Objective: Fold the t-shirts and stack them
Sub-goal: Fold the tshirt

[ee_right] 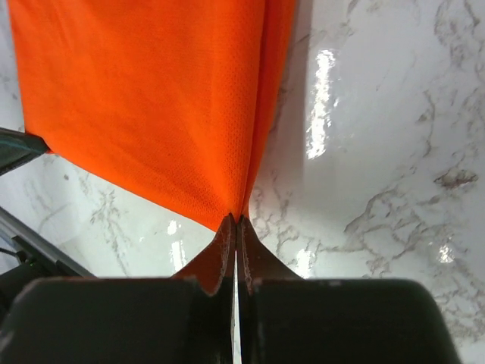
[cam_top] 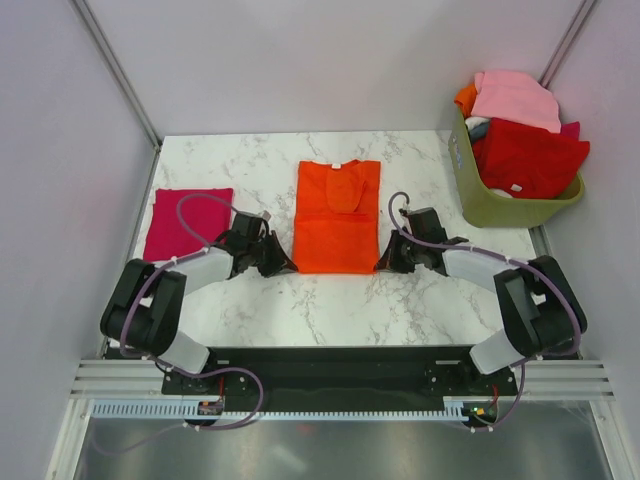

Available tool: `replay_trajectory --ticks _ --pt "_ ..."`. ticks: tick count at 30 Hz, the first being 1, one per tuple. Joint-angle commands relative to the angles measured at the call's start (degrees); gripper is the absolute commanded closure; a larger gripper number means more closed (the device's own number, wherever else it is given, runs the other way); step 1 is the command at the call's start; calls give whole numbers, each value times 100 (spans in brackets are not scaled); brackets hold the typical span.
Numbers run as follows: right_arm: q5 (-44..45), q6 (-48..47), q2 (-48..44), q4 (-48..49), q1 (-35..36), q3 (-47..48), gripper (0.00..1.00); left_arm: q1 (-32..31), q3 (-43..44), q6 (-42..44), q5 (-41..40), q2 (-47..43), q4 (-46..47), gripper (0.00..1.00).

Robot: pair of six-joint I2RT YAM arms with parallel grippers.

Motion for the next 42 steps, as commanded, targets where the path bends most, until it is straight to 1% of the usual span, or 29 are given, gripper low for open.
replay_trajectory --ticks 1,8,12,16,19,22,28,33,37,42 --pt "-209 -77 -568 -275 19 -32 100 -25 -55 62 15 -522 -340 98" --pt "-385 -147 -1579 -934 19 -59 100 -51 -266 132 236 -1629 -919 98" --pt "-412 -174 -2107 -1374 27 -59 100 -95 -214 194 420 -2244 -1325 98" --pt "-377 -139 -2668 -1612 27 -85 100 -104 -117 177 570 -2614 -1597 98" --pt "-298 -112 -2871 -1752 27 37 100 -104 76 168 623 -2816 -1817 98" --pt "-96 -139 -2916 -1902 27 309 100 -95 331 124 754 -2826 -1923 98" --pt "203 -200 -2644 -2104 19 863 100 -87 937 133 764 -2563 -2063 98" --pt "344 -226 -2468 -2113 10 1057 100 -87 1280 150 737 -2247 -2081 98" --pt "292 -244 -2415 -2122 10 988 100 -87 1281 176 737 -2123 -2072 98" --pt "335 -200 -2643 -2113 10 803 100 -87 1184 168 719 -2167 -2064 98"
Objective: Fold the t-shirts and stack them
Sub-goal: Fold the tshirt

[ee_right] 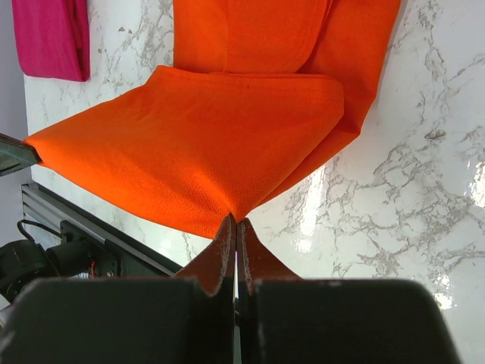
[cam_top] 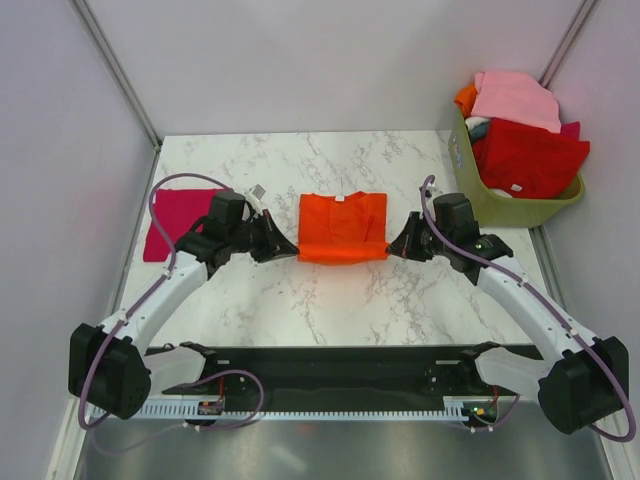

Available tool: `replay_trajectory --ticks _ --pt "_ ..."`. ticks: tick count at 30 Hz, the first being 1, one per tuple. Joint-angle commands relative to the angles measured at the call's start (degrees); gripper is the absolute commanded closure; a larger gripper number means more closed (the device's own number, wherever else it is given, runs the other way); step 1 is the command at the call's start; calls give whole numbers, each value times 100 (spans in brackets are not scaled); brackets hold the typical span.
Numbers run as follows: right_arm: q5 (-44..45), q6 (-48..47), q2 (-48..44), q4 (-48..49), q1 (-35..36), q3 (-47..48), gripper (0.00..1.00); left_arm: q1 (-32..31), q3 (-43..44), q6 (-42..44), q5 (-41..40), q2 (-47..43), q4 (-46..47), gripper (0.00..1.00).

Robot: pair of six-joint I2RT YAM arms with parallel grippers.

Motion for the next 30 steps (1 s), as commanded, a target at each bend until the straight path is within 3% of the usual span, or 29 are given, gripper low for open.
replay_trajectory --ticks 1,9,14,30 --pt "156 -45 -241 -17 -19 -47 100 14 78 152 88 -66 19 98" --pt "534 -124 206 -8 -71 347 100 40 517 161 9 320 54 98" --pt "727 -212 715 45 -220 787 100 102 1061 179 17 1030 90 98" --pt "561 -186 3668 686 -809 3017 100 822 3364 74 -53 3843 283 98"
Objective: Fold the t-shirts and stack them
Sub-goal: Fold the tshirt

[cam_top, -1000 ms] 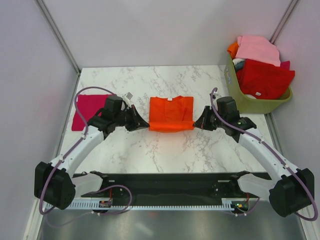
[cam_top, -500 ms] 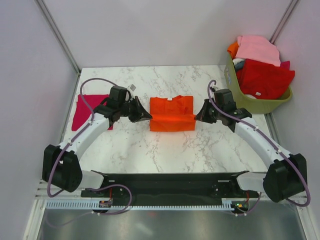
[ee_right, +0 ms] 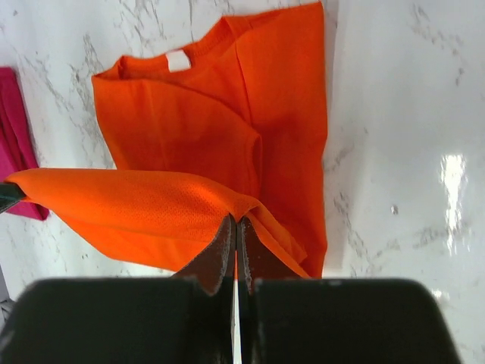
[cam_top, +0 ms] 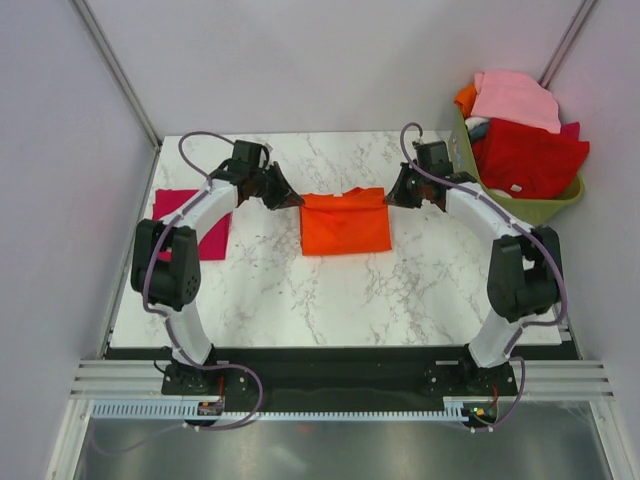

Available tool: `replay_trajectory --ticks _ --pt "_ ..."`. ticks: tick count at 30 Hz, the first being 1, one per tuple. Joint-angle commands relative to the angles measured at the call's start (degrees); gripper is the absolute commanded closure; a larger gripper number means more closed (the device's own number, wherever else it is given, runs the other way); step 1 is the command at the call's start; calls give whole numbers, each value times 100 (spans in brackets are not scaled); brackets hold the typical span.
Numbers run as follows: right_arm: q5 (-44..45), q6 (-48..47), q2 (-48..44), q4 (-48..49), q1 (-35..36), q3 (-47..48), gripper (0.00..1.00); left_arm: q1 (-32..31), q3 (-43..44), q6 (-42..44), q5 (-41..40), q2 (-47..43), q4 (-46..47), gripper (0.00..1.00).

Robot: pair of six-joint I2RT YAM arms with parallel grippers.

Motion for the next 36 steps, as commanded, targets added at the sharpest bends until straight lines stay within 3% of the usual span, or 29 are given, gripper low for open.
replay_trajectory --ticks 1,7,8,9,10,11,12,13,17,23,30,36 --pt "-36 -28 585 428 -165 772 100 276 696 36 48 471 141 98" --pt "-272 33 2034 735 -288 2099 100 505 1987 -26 329 1728 124 98" --pt "-361 51 2245 823 -297 2284 95 531 2337 -95 407 1913 123 98" --pt "-353 77 2639 859 -297 2660 76 557 2497 -105 408 2210 123 95" --pt "-248 86 2800 859 -297 2811 34 575 2795 -78 408 2370 97 68" --pt "-151 121 2984 868 -297 2917 19 566 2902 -61 399 2476 71 50" --pt "-124 104 3020 868 -288 2988 14 575 2981 -35 399 2607 44 41" --pt "-194 86 3012 1016 -297 2962 12 575 3017 1 399 2617 36 24" --pt "-229 -19 2653 1526 -297 2279 14 575 2755 246 92 2416 27 20" --pt "-317 -107 2458 1861 -341 1636 32 514 2200 598 -268 2090 53 25" --pt "-396 -81 2792 1791 -332 1652 32 435 1980 695 -479 2204 70 28" --pt "-493 -81 3214 1800 -332 1942 38 417 2094 669 -506 2503 123 29"
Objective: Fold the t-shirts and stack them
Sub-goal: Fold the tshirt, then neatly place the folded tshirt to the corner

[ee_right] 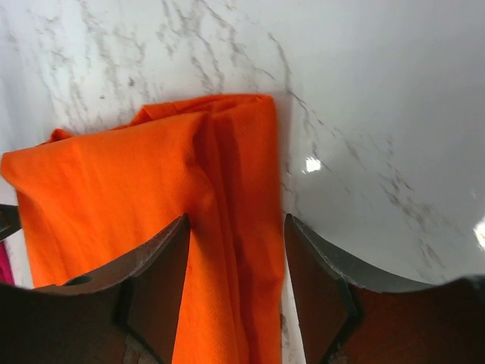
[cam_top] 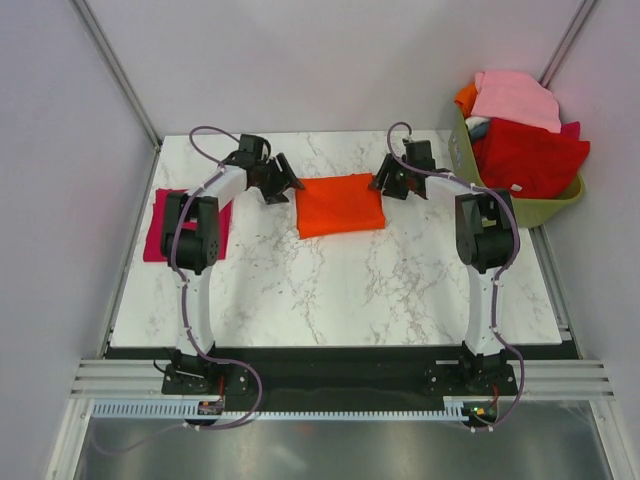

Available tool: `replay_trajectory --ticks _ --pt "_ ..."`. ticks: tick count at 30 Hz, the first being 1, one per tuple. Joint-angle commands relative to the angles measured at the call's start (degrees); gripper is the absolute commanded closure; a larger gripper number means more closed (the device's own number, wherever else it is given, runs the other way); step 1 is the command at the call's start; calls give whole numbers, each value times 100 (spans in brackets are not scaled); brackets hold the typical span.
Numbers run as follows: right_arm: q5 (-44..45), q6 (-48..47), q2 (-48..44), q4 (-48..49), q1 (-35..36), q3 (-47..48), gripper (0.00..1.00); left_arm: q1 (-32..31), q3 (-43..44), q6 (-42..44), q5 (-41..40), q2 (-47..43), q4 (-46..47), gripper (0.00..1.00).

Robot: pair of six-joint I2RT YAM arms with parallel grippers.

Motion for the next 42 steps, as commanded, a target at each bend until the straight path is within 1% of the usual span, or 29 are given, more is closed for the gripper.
replay_trajectory --ticks 1,4,5,6,7,8,10,13,14,16,17,19,20,22,24,25,27,28,30,31,32,34,37,39,42 --pt "-213 -42 346 178 -15 290 39 -40 153 210 -147 101 139 30" --pt "-319 37 540 178 -15 457 42 -31 321 166 -130 330 147 34" --pt "-345 90 584 187 -7 536 45 -40 356 148 -156 374 139 35" --pt "-380 125 628 195 -33 571 48 -40 408 148 -182 435 147 46" --pt "-416 160 681 204 -33 607 50 -40 435 113 -261 462 147 51" --pt "-520 222 690 222 -59 598 56 -31 461 96 -296 488 156 54" --pt "-618 362 690 362 -103 546 62 -31 505 78 -402 506 148 56" --pt "-688 415 664 459 -129 449 72 -31 436 148 -629 340 139 50" --pt "-706 424 655 468 -129 414 75 -31 400 183 -692 278 147 44" --pt "-759 433 629 494 -156 379 76 -31 312 323 -858 129 77 40" --pt "-785 442 620 547 -165 326 79 -31 260 376 -920 -46 42 38" --pt "-846 459 576 565 -182 256 79 -31 -21 577 -1252 -319 -28 37" --pt "-864 459 558 582 -173 238 79 -22 -152 640 -1403 -625 -46 37" --pt "-890 468 488 582 -191 194 79 -22 -600 824 -1806 -934 -55 38" --pt "-891 459 453 582 -182 176 79 -22 -951 1008 -2150 -1337 -107 46" --pt "-908 442 409 582 -182 168 80 -22 -1006 1053 -2595 -1444 -308 48" --pt "-908 424 356 582 -200 150 80 -31 -1128 1193 -3002 -1664 -502 50" --pt "-899 416 339 574 -191 132 80 -31 -1147 1238 -3404 -1700 -616 50" --pt "-899 433 321 582 -191 132 80 -31 -1217 1308 -3810 -1779 -836 47" --pt "-908 450 329 582 -182 141 80 -40 -1235 1378 -4169 -1814 -898 45" --pt "-917 451 338 582 -182 141 79 -40 -1261 1413 -4355 -1814 -959 40" --pt "-926 460 373 582 -191 150 80 -49 -1226 1536 -4881 -1719 -1065 36" --pt "-908 442 356 582 -191 150 80 -49 -832 1660 -5558 -1420 -1556 36" --pt "-873 433 356 582 -182 150 80 -40 -568 1730 -5824 -1130 -1794 37" --pt "-891 424 373 582 -182 150 80 -49 -435 1844 -6053 -892 -1830 37"
